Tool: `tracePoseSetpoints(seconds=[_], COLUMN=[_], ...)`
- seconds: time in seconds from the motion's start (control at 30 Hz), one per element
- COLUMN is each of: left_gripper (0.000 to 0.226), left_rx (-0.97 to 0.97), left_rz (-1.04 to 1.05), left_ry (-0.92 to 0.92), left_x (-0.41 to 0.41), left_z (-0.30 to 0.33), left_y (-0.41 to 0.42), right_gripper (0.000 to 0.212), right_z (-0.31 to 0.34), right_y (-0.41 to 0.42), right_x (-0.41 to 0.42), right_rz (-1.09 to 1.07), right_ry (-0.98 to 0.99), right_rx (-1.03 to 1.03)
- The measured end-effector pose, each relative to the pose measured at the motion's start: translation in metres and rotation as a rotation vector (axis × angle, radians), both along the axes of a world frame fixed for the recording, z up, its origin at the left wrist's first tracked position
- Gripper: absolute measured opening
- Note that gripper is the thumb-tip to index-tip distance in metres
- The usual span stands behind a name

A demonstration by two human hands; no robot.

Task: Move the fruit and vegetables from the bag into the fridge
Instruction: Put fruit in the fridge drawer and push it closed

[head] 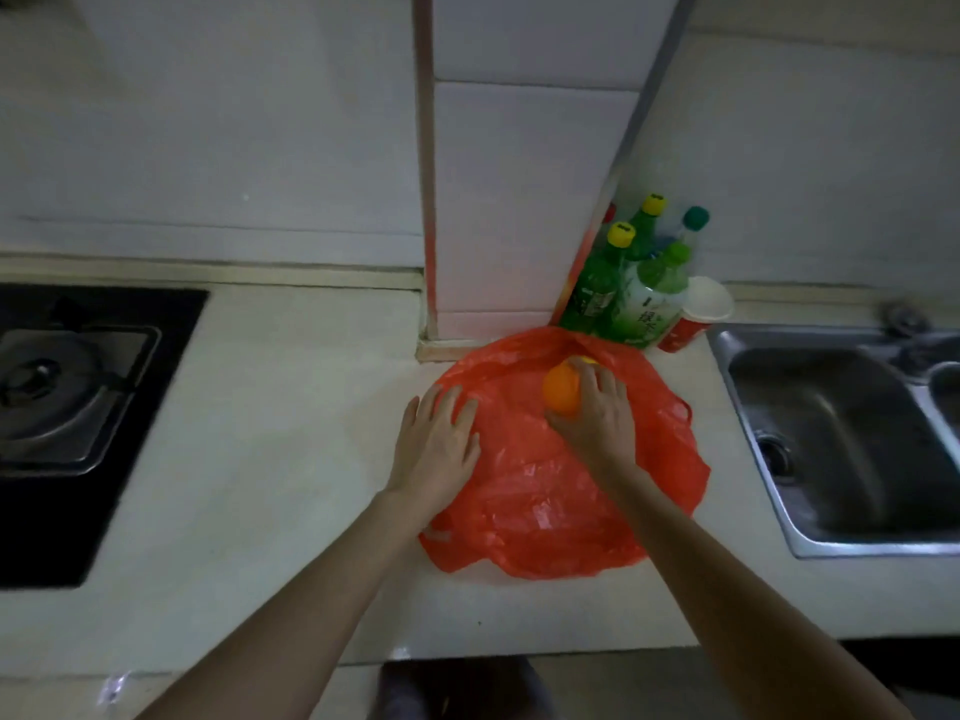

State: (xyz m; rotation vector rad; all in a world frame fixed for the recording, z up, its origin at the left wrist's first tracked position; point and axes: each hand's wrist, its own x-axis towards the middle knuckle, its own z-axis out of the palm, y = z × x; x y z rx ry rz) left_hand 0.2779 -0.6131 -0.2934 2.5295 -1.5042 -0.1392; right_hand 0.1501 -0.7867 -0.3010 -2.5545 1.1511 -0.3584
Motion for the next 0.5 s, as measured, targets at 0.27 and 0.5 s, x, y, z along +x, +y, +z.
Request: tracePoseSetpoints(seconds=[0.27, 0.5], left_gripper=[0.055, 0.069], left_rx=[0.053, 0.097], left_rz=[-0.304, -0.352], left_ry=[0.005, 0.111], left_x=[-0.021, -0.026], left_z=[-0.023, -0.050], left_y=[-0.095, -0.157], right_gripper=[0.076, 0.081], right_z=[0.024, 0.020], right_y=[0.018, 0.038], right_x=[-0.101, -0.144], right_rz=[-0.269, -0.461], right_ry=[-0.099, -0.084], right_rx=[-0.001, 0.033])
